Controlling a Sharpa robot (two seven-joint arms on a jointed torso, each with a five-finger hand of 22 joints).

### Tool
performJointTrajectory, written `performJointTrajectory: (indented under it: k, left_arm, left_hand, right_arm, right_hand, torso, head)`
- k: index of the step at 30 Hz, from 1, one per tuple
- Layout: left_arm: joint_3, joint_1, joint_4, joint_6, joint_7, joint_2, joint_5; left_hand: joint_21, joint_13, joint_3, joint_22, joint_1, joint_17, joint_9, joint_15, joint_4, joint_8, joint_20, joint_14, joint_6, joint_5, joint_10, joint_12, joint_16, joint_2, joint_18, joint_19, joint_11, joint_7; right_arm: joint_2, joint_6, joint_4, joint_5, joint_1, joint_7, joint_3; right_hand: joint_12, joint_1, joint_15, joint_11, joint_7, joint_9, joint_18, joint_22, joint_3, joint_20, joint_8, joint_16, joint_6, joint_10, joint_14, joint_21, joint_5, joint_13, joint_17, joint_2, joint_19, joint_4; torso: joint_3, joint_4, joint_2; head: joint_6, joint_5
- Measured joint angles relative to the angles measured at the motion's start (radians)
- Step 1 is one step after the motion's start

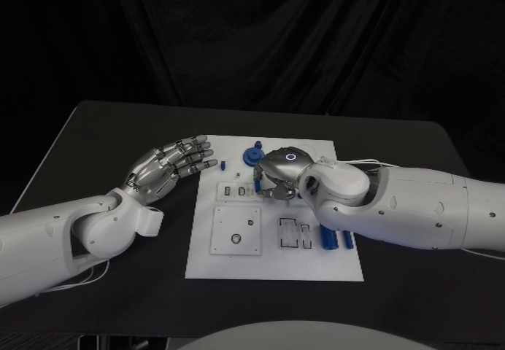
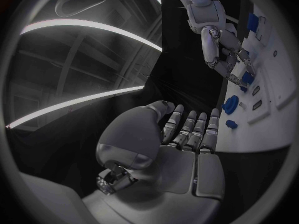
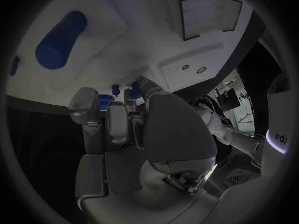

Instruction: Assemble the parts on the task board

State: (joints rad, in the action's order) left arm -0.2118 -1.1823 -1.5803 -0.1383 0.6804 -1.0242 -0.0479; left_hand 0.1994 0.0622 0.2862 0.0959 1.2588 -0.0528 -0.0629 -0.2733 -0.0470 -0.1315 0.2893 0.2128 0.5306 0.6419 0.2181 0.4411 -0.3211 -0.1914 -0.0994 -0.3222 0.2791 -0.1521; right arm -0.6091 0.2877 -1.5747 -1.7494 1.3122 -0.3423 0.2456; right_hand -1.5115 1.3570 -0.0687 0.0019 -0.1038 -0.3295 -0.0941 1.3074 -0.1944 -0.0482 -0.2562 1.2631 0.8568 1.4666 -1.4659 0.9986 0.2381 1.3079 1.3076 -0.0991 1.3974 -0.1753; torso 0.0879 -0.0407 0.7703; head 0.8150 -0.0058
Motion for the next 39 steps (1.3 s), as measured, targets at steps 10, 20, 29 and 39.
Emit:
performJointTrajectory:
  k: [10, 20, 29, 39]
  left_arm:
    - [0.000, 0.001, 0.003, -0.001, 0.000, 0.000, 0.000]
    - [0.000, 0.002, 0.004, -0.003, 0.000, 0.001, 0.000]
    - [0.000, 0.002, -0.014, 0.007, 0.000, -0.015, 0.006]
    - [0.000, -0.010, -0.053, 0.112, -0.006, -0.043, 0.064]
  left_hand:
    - [0.000, 0.000, 0.000, 0.000, 0.000, 0.000, 0.000, 0.000, 0.000, 0.000, 0.000, 0.000, 0.000, 0.000, 0.000, 0.000, 0.000, 0.000, 0.000, 0.000, 0.000, 0.000]
    - [0.000, 0.000, 0.000, 0.000, 0.000, 0.000, 0.000, 0.000, 0.000, 0.000, 0.000, 0.000, 0.000, 0.000, 0.000, 0.000, 0.000, 0.000, 0.000, 0.000, 0.000, 0.000]
    - [0.006, 0.000, 0.018, 0.003, -0.012, -0.002, -0.002, -0.008, 0.013, 0.000, 0.003, 0.008, 0.007, 0.000, 0.001, 0.008, -0.021, 0.007, 0.010, -0.010, 0.001, -0.007]
    - [0.126, 0.003, 0.057, 0.060, -0.029, -0.027, -0.005, 0.002, 0.026, -0.012, -0.011, 0.149, 0.042, 0.008, 0.043, 0.063, -0.194, 0.024, 0.016, -0.165, 0.018, -0.018]
  right_arm:
    - [0.001, 0.001, 0.001, 0.000, -0.001, 0.003, 0.000]
    - [-0.002, 0.015, 0.001, 0.000, -0.001, 0.015, 0.000]
    - [-0.061, 0.122, -0.045, 0.000, -0.002, 0.056, -0.007]
    - [-0.172, 0.247, -0.089, 0.033, 0.041, 0.126, -0.009]
  right_hand:
    - [0.000, -0.009, 0.000, 0.000, -0.002, 0.014, 0.000, 0.000, 0.015, 0.000, 0.018, -0.005, -0.051, 0.000, 0.000, -0.009, -0.076, 0.000, 0.000, -0.007, 0.000, -0.009]
    - [0.000, -0.013, 0.000, 0.000, 0.000, 0.040, 0.000, 0.000, 0.032, 0.000, 0.048, -0.012, -0.121, 0.000, 0.000, -0.020, -0.112, 0.000, 0.000, -0.011, 0.000, -0.021]
    - [0.020, -0.006, 0.000, -0.002, 0.008, 0.063, 0.000, 0.001, 0.043, 0.002, 0.059, -0.012, -0.150, -0.002, 0.000, -0.025, -0.123, 0.000, 0.000, -0.025, 0.002, -0.034]
    - [0.071, 0.052, 0.000, -0.009, 0.013, 0.144, 0.000, 0.000, 0.041, 0.004, 0.116, -0.032, -0.317, -0.060, 0.000, -0.063, -0.127, -0.029, -0.015, -0.066, 0.004, -0.116]
  torso:
    - [0.0000, 0.0007, 0.000]
    - [-0.0002, 0.0007, 0.000]
    - [-0.0002, 0.0008, 0.000]
    - [-0.0015, 0.0016, -0.001]
  head:
    - [-0.001, 0.000]
    - [0.001, 0.000]
    - [-0.009, 0.009]
    - [-0.054, 0.025]
